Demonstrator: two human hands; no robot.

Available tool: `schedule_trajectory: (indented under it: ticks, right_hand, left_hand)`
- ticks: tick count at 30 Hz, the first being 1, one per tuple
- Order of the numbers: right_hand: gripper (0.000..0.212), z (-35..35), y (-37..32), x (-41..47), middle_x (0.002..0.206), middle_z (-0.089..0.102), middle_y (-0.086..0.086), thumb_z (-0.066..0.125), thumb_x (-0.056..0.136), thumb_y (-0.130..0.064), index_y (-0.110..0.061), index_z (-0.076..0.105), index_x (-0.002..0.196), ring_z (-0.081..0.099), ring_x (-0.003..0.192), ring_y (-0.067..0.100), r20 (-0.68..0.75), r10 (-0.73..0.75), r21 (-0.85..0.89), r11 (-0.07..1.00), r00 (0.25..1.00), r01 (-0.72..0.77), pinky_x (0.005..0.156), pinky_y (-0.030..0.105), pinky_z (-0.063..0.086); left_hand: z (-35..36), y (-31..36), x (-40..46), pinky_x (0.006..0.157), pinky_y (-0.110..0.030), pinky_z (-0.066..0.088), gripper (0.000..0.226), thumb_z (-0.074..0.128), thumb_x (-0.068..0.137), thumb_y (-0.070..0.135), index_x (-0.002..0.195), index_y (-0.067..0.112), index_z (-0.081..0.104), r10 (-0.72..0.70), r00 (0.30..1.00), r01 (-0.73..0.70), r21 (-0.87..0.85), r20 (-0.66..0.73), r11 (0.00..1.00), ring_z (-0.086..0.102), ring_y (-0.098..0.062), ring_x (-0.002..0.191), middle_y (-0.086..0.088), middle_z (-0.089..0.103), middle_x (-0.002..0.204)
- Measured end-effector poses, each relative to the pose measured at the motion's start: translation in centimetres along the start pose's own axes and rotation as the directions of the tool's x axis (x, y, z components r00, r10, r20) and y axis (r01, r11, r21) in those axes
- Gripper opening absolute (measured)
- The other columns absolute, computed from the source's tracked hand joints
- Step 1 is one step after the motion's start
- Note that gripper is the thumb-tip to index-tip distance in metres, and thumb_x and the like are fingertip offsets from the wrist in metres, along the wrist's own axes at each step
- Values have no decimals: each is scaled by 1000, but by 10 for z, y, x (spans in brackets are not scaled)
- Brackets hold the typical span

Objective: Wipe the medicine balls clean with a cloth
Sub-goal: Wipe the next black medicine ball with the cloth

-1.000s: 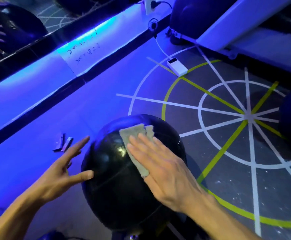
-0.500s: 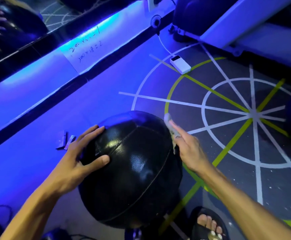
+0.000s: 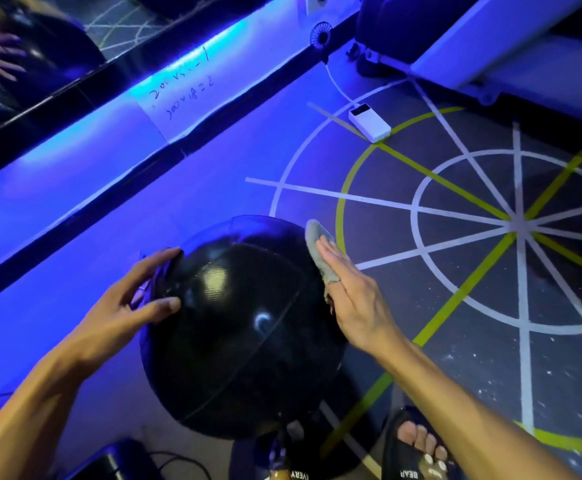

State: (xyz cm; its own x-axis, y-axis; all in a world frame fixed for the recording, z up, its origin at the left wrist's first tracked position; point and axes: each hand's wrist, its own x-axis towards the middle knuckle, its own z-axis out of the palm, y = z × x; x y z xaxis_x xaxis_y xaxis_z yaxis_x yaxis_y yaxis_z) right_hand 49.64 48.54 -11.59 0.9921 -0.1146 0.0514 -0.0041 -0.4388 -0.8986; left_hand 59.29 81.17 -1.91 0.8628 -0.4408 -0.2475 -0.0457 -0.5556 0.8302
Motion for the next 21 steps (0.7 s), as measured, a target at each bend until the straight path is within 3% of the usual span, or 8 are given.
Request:
schedule_trajectory:
  ticks: [2,4,7,9,12,16,19,21]
  right_hand:
    - [61,1,10,-1,159,39,-7,31,94,-26,-23,42,154,34,148,8,-19,174,5,985,984,-174,121,30,28]
    - [58,9,24,-4,140,61,-1,37,91,-30,-20,55,145,57,126,12,-19,395,144,910,918,-389,103,26,44]
    - [31,16,41,-4,97,71,9,46,103,-15,-10,68,123,61,78,15,-76,709,526,626,701,-576,66,29,48]
    - [27,19,40,0,101,69,6,45,105,-11,-10,68,119,63,91,21,-77,772,625,531,631,-572,78,35,51]
    - [35,34,19,16,130,66,-1,41,105,-5,-11,66,128,58,126,16,-21,660,609,604,751,-514,115,35,39]
    - [47,44,-3,42,143,59,-9,43,97,-20,-16,59,141,49,136,3,-66,481,509,770,874,-385,121,38,33]
    - [57,51,-42,41,156,45,-2,41,93,-23,-16,49,149,33,144,2,-80,134,213,970,988,-114,123,28,23]
    - [55,67,-67,12,160,37,9,44,97,-13,-5,42,151,26,152,16,-9,-227,20,974,974,227,126,34,18]
  left_hand:
    - [-6,7,4,121,-46,30,70,66,65,44,133,56,58,32,994,-24,76,-106,997,36,6,144,24,44,154]
    - [-1,17,10,118,-37,31,70,63,68,40,137,51,56,89,987,-73,126,-131,989,35,4,144,22,43,155]
    - [6,17,15,119,-36,27,69,63,77,65,143,53,50,130,989,-104,284,-75,953,33,-1,146,25,38,157]
    - [2,10,15,119,-38,28,69,62,77,70,144,55,49,115,989,-85,286,-90,954,32,-1,147,26,36,158]
    - [0,6,19,118,-38,29,70,61,78,68,145,53,48,133,984,-96,275,-121,957,33,-2,147,25,37,158]
    - [4,3,24,118,-37,28,68,59,79,69,144,54,47,141,981,-98,286,-133,953,32,-2,146,26,37,157]
    - [1,1,30,119,-38,27,69,59,79,68,145,51,48,137,981,-92,291,-138,952,32,-4,147,23,38,158]
    - [-2,0,32,118,-35,27,70,59,79,68,146,48,50,125,982,-80,283,-144,956,33,-2,146,21,39,158]
